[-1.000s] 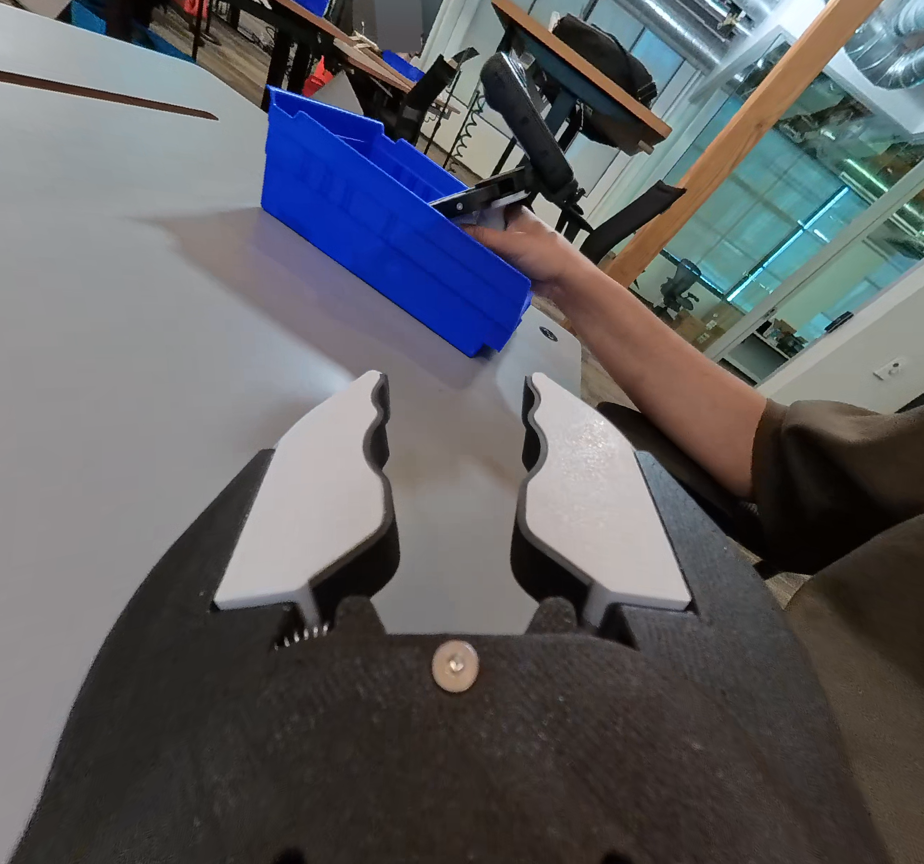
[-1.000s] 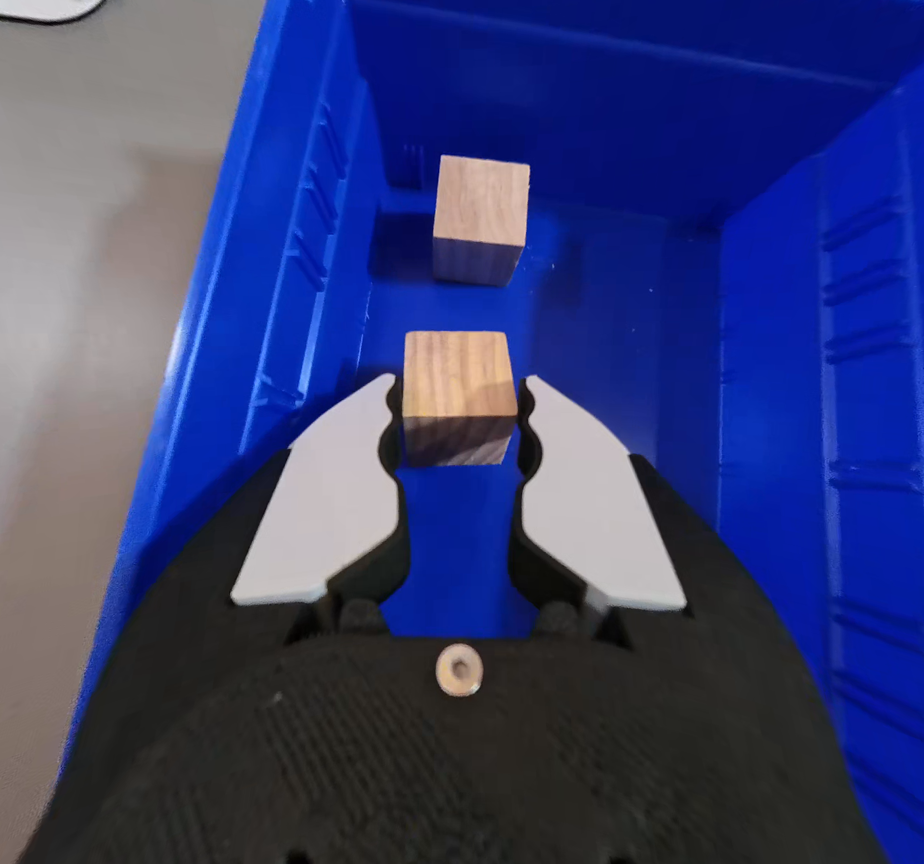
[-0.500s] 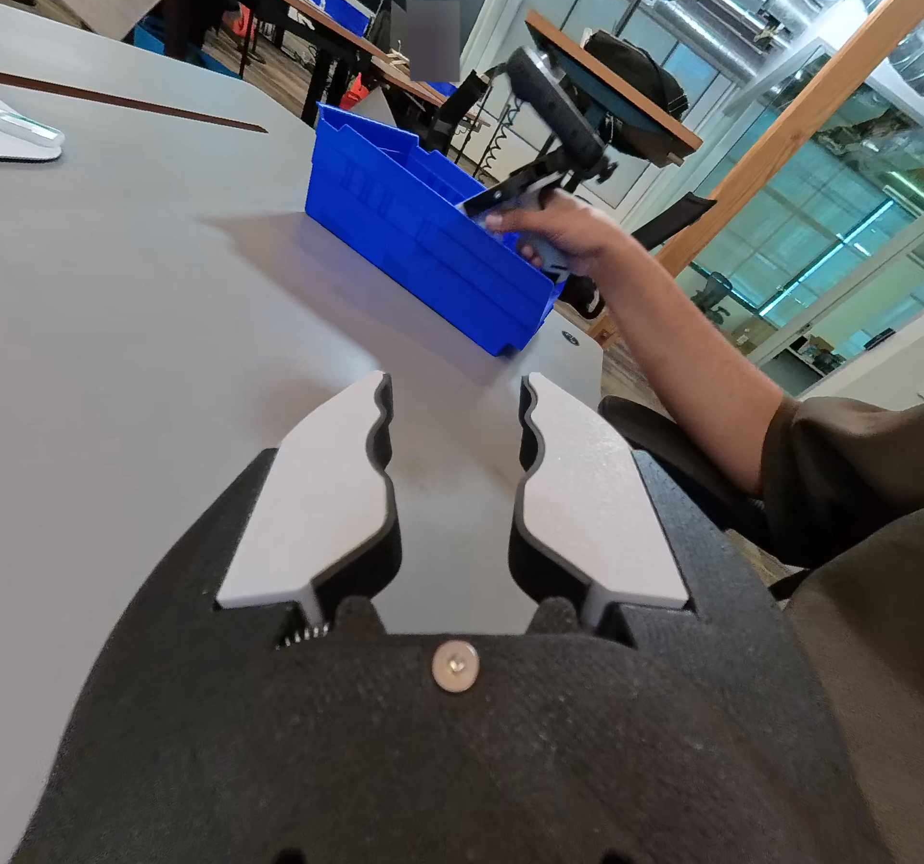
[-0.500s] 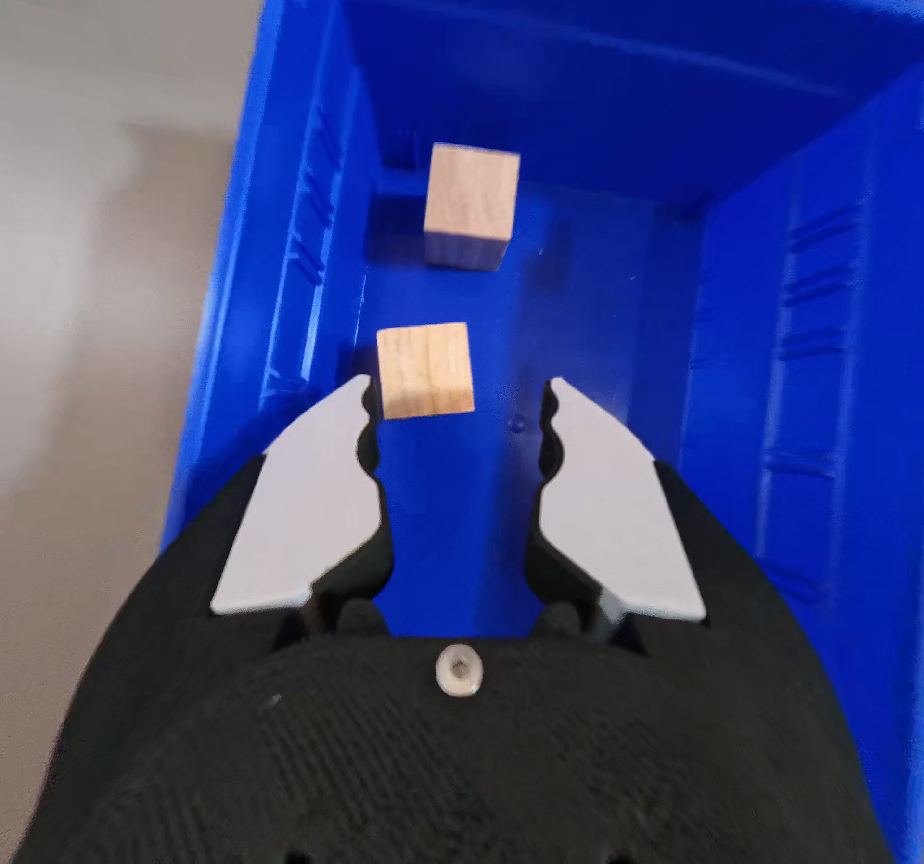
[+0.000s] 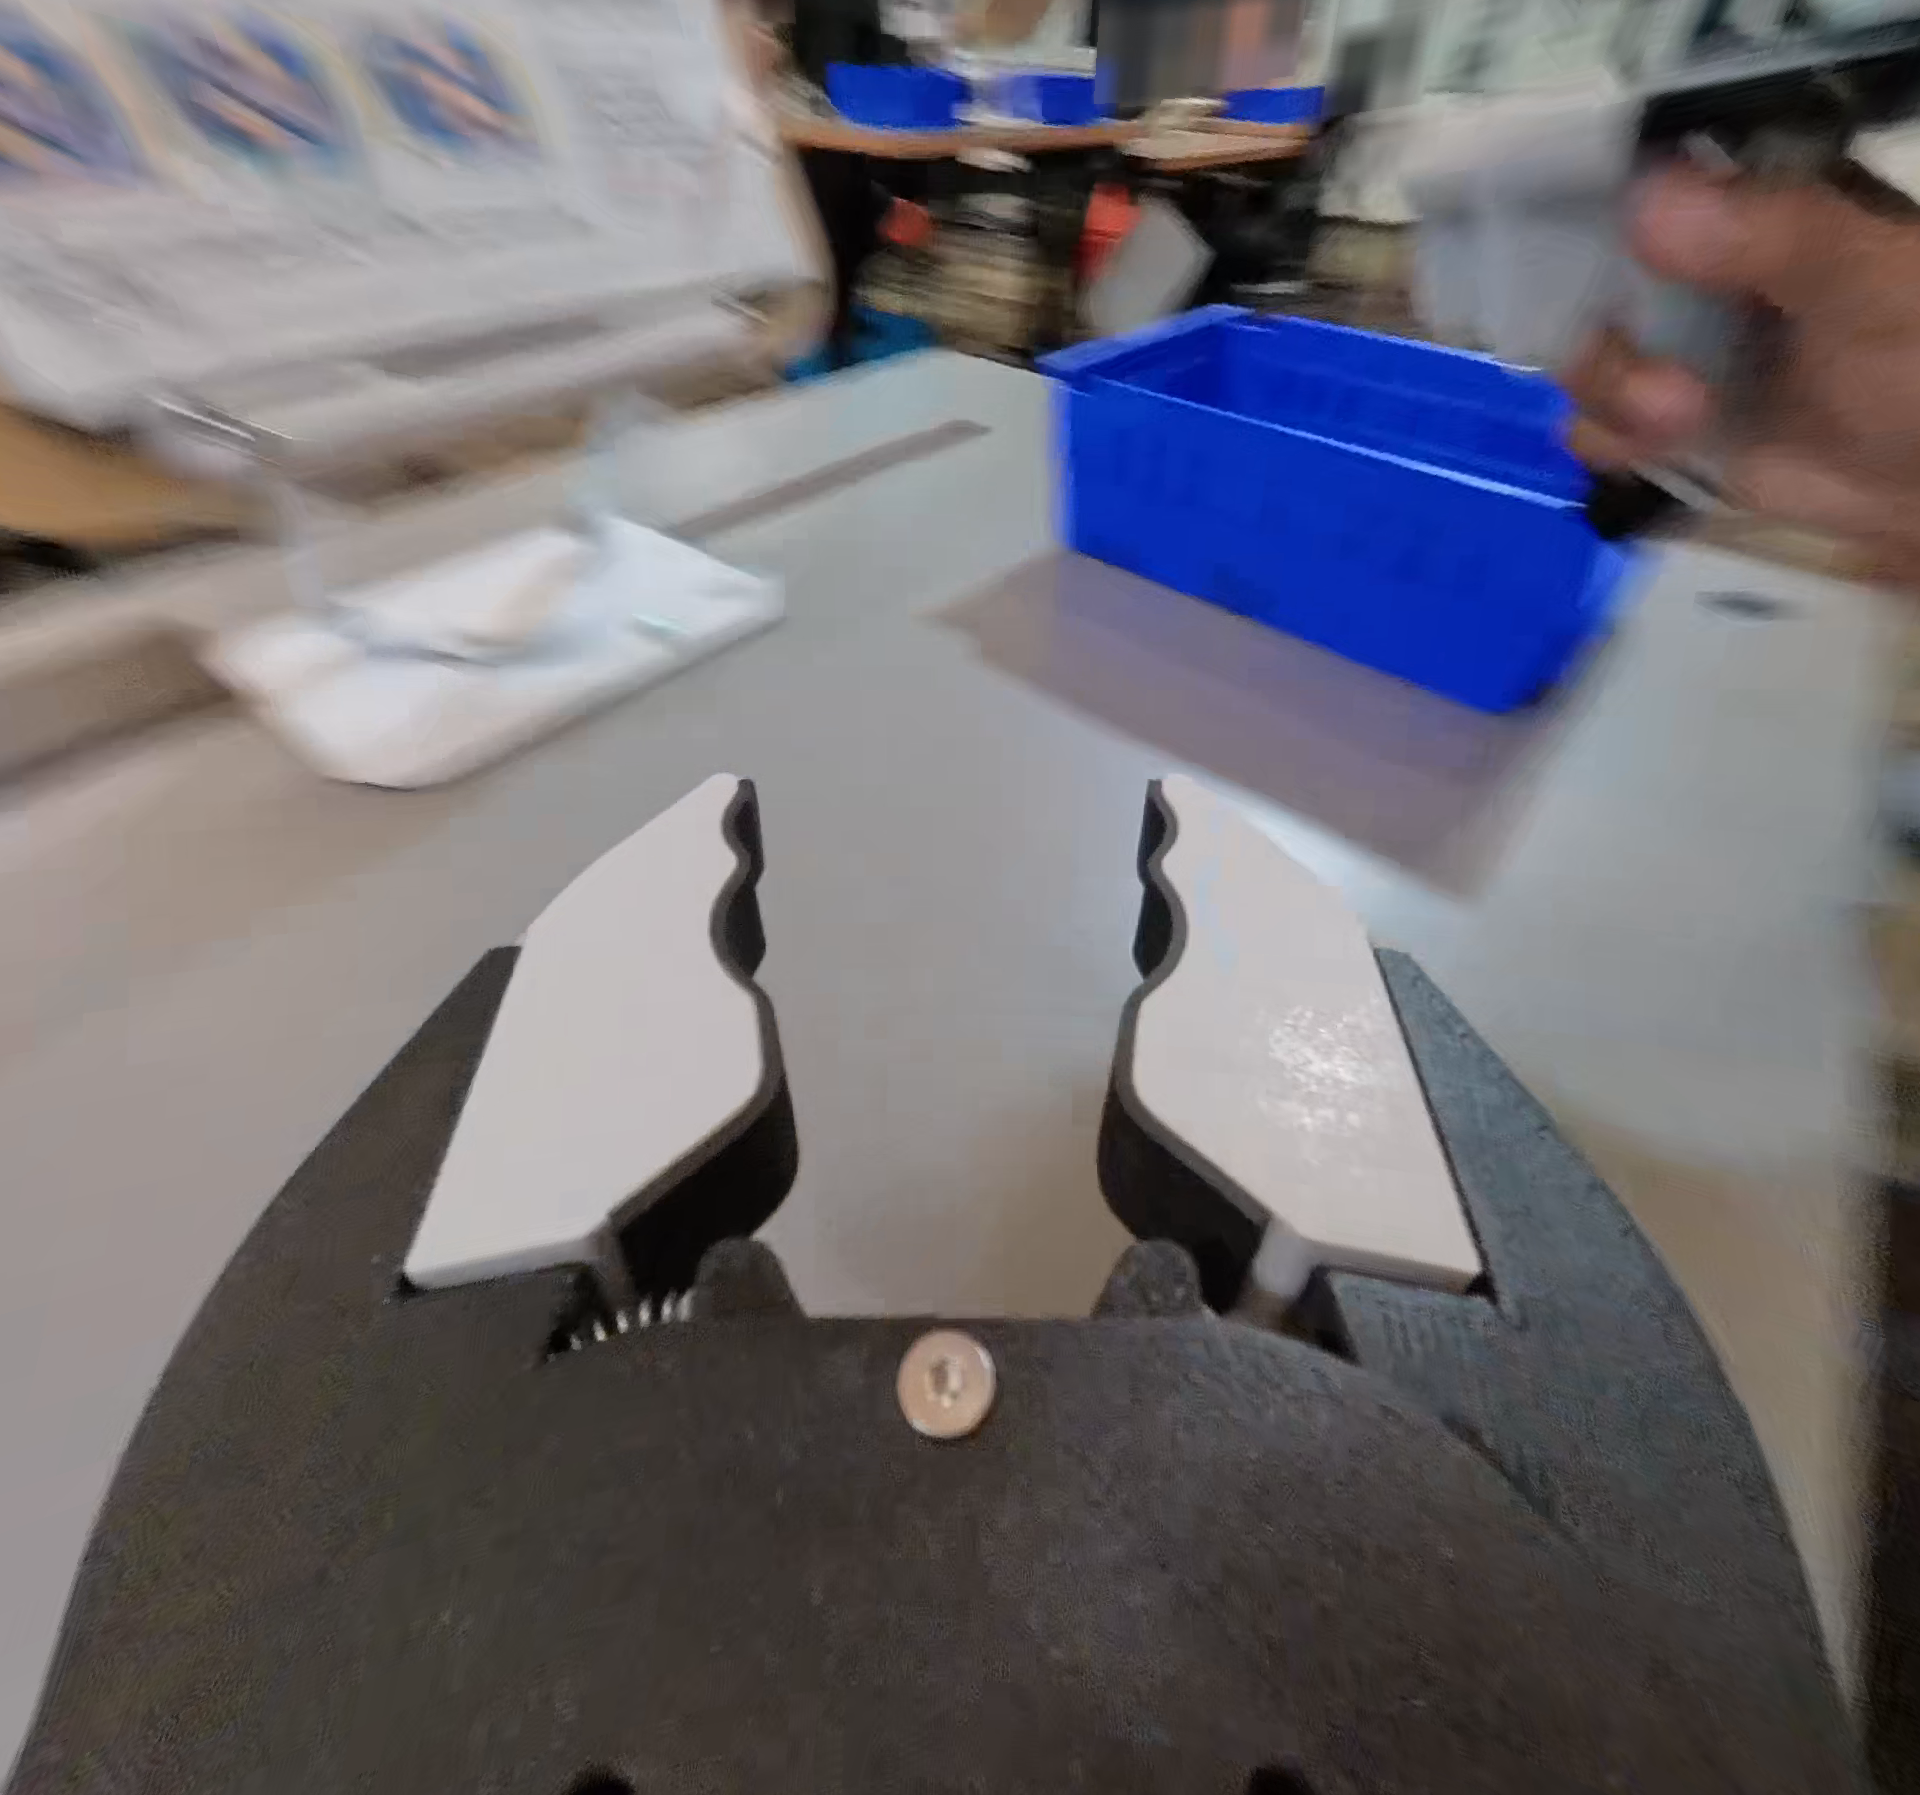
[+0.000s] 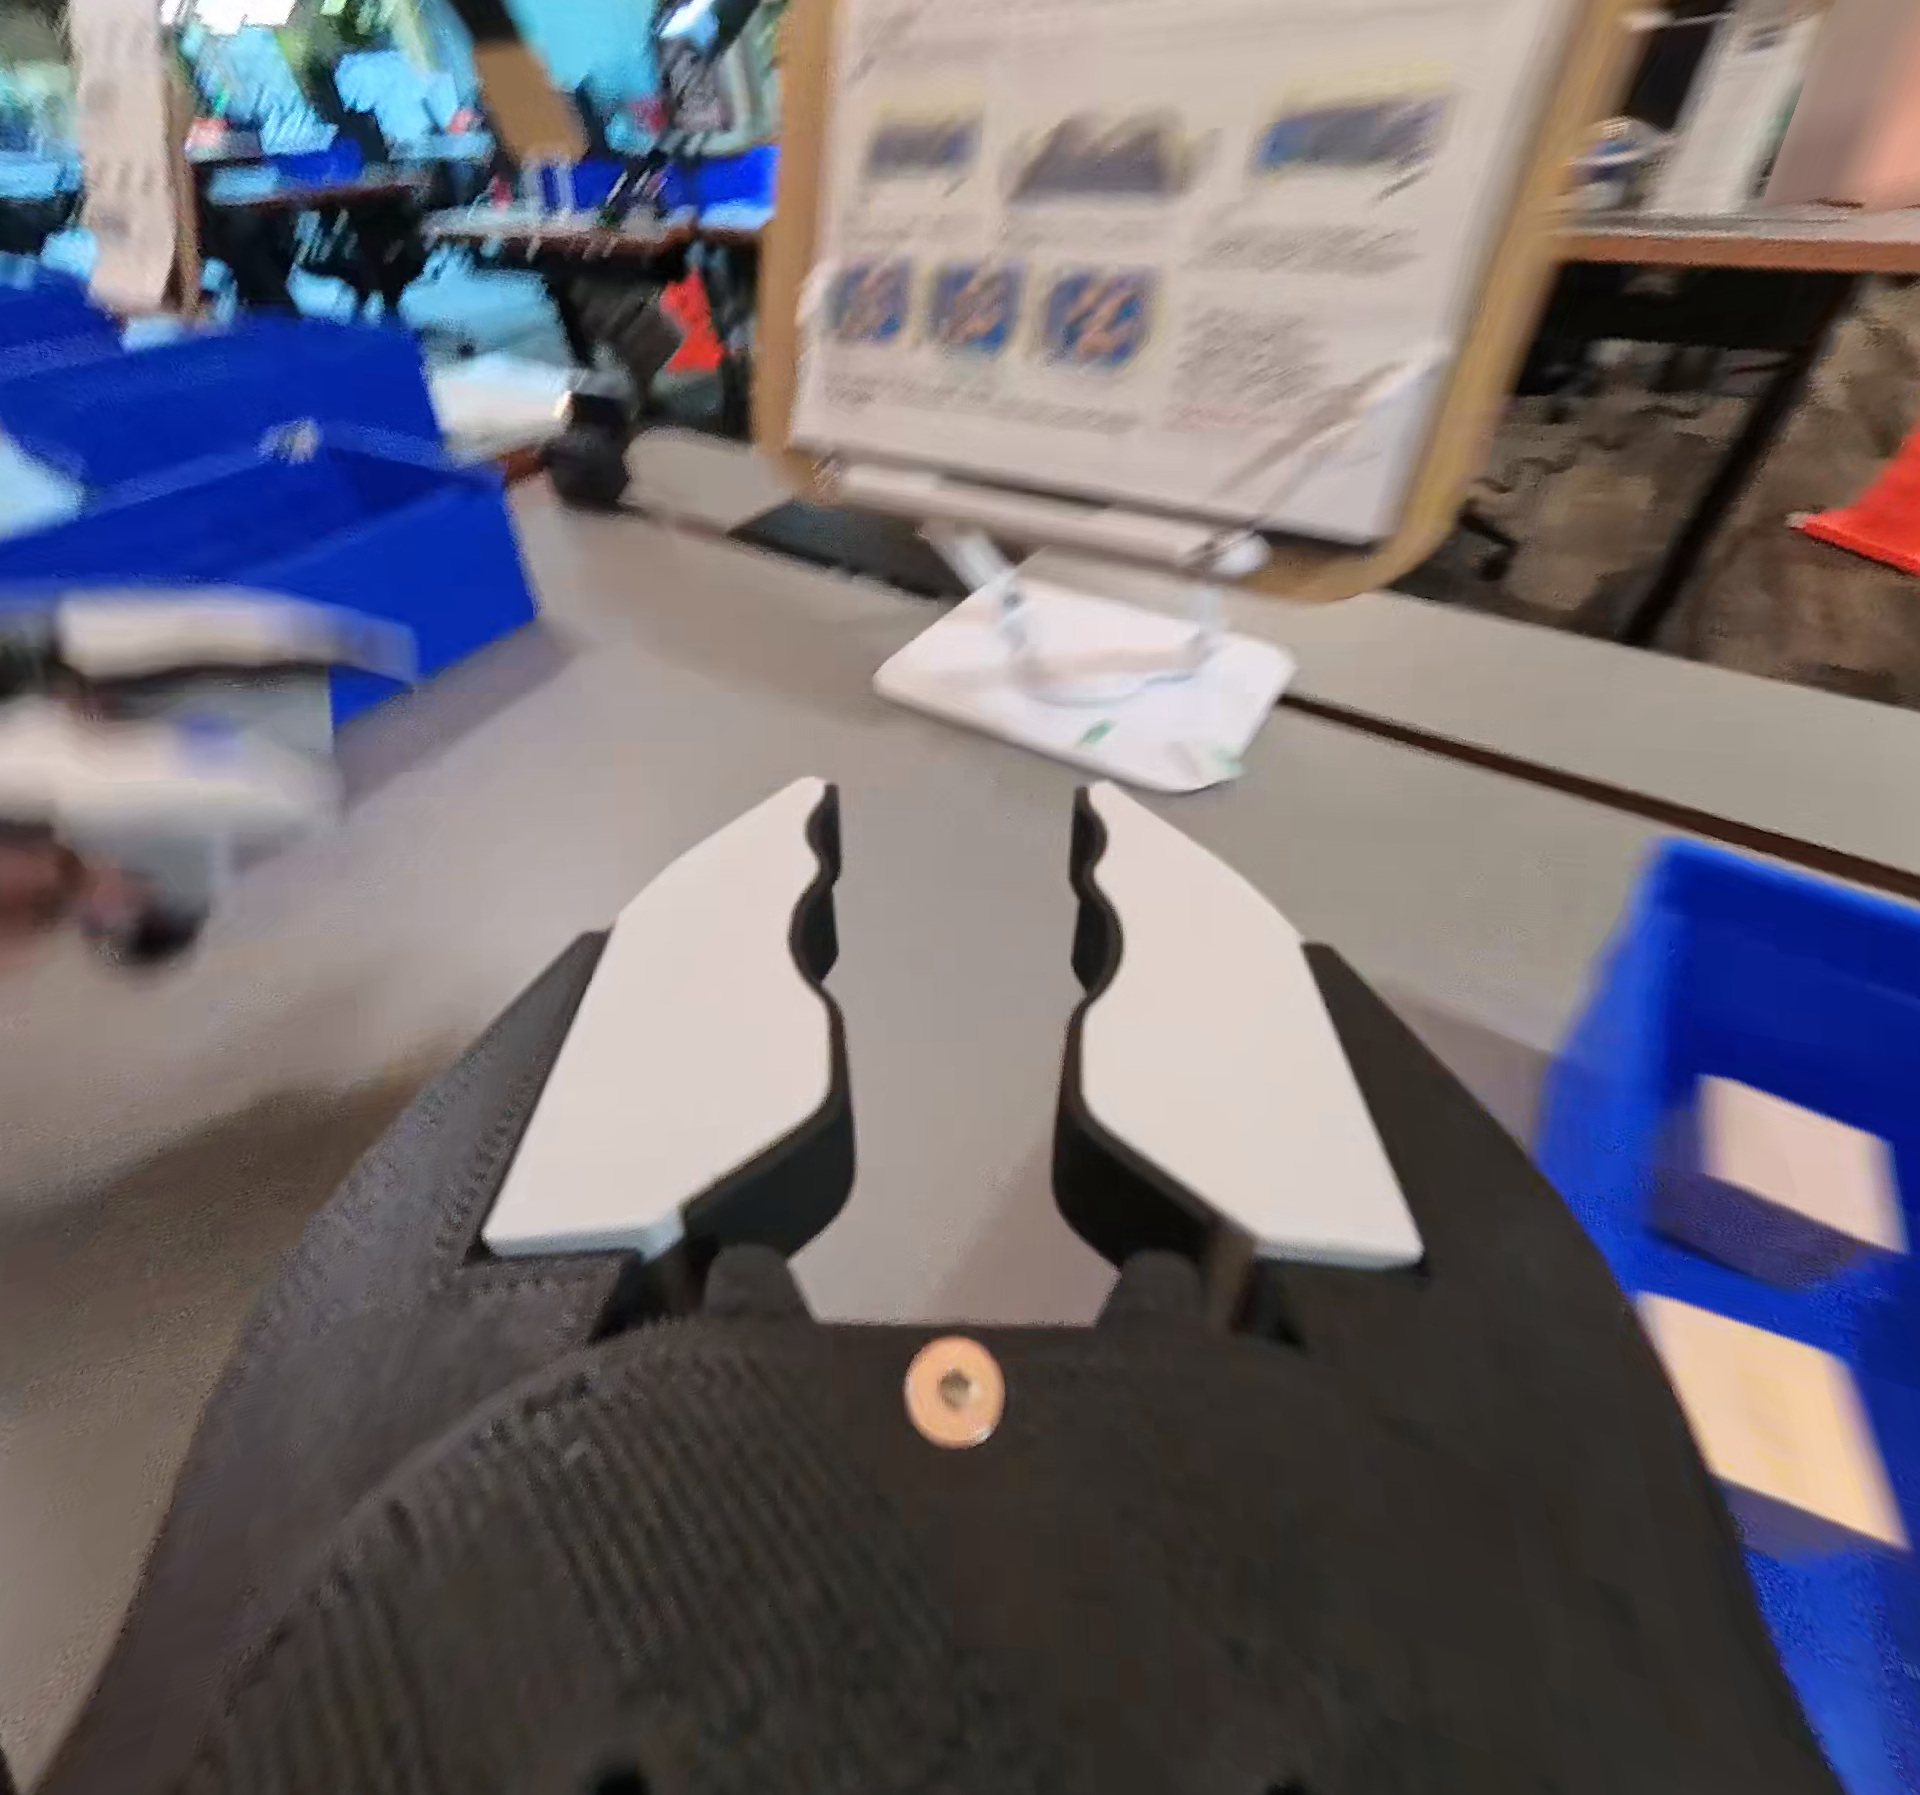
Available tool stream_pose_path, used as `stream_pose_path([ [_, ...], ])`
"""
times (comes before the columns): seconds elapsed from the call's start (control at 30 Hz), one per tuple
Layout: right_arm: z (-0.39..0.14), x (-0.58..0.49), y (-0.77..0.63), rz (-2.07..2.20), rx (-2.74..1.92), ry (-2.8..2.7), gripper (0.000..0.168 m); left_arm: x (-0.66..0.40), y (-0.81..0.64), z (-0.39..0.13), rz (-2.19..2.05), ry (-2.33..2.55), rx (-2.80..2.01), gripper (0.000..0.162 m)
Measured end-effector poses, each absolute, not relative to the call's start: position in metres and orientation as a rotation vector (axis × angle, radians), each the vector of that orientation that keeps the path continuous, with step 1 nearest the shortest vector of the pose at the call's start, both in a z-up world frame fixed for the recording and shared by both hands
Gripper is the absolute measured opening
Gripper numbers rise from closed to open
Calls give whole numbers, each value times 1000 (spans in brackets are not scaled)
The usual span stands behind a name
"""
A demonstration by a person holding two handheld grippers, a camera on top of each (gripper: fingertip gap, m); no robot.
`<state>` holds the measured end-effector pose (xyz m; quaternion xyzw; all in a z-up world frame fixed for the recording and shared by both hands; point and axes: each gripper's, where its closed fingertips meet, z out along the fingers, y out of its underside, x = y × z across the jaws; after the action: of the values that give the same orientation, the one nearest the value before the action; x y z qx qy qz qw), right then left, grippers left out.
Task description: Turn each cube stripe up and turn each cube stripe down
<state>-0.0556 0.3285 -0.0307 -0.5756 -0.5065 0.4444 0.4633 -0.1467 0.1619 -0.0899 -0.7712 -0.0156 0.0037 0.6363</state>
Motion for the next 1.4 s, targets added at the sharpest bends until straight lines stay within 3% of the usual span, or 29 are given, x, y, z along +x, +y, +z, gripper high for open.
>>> stream_pose_path([
  [0.13, -106, -72, 244, 980, -1301, -1502, 44, -279, 85, -10, 466, -299, -1549, 61],
  [0.23, -120, -70, 211, 881, -1181, -1632, 48, -367, 13, 6, 526, -575, -1492, 62],
  [0.4, -126, -58, 213, 866, -1205, -1590, 42, -444, -39, -84, 330, -889, -1815, 84],
  [0.6, -129, -46, 234, 960, -1357, -1487, 39, -468, -52, -154, 318, -1065, -2028, 83],
  [0.73, -133, -46, 240, 1021, -1427, -1461, 39, -465, -59, -189, 370, -1092, -2192, 63],
  [0.9, -139, -51, 233, 1069, -1438, -1499, 38, -459, -59, -208, 424, -1029, -2294, 50],
  [1.0, -140, -53, 230, 1038, -1405, -1531, 37, -462, -58, -175, 434, -1008, -2151, 50],
  [1.13, -141, -58, 225, 1066, -1394, -1545, 37, -452, -45, -84, 325, -894, -1761, 49],
  [1.3, -130, -66, 216, 1190, -1364, -1515, 37, -368, 5, 34, -262, -587, -1258, 47],
  [1.4, -110, -68, 211, 1247, -1263, -1453, 45, -306, 41, 62, -672, -466, -1082, 47],
])
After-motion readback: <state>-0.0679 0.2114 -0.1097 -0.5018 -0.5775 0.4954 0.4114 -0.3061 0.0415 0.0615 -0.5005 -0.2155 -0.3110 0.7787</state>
